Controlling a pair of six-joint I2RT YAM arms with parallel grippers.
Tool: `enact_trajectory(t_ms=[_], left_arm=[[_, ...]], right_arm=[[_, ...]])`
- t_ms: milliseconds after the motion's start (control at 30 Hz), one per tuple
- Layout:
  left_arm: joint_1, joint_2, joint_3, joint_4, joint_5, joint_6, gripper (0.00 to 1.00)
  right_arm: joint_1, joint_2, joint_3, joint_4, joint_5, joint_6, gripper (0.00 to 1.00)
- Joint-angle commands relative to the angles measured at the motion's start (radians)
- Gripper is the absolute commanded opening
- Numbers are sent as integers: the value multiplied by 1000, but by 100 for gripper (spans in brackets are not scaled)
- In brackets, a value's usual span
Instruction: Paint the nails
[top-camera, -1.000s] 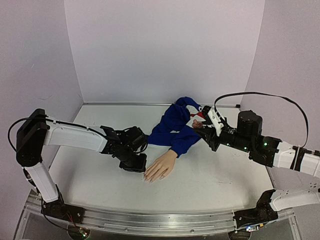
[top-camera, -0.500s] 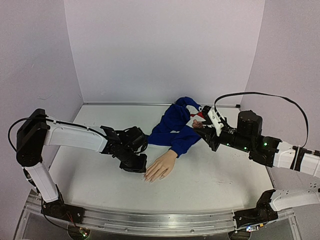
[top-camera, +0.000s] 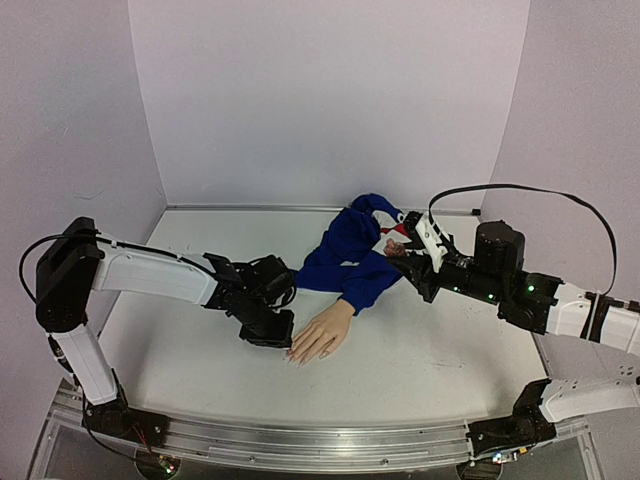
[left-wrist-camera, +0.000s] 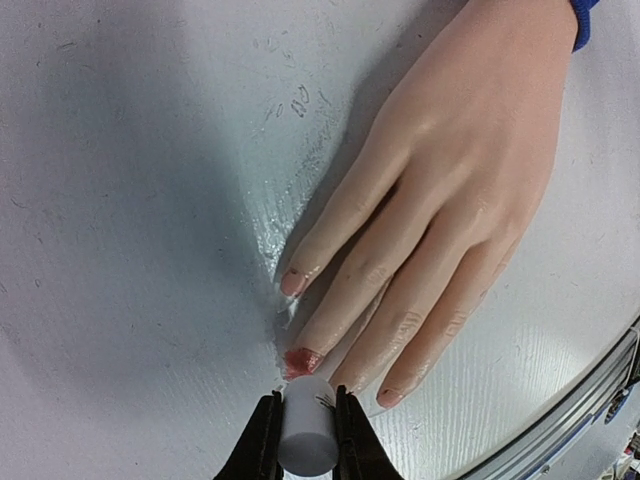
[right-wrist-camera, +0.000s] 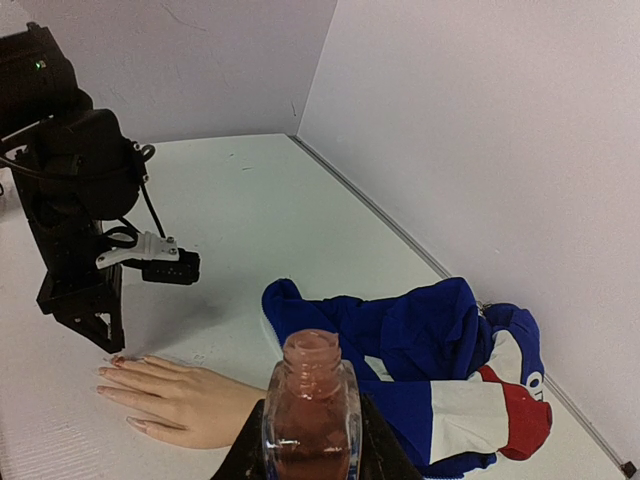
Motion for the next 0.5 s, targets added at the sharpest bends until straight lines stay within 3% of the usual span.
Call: enact_trajectory(t_ms=[0,467], left_arm=[[4,-1,20,-4,8,-13,0],[6,-10,9,-9,2,-16,0]], right_arm=[[-5,-20,10,66,-9,14,0],[-5,-7,17,66,-12,13,0]])
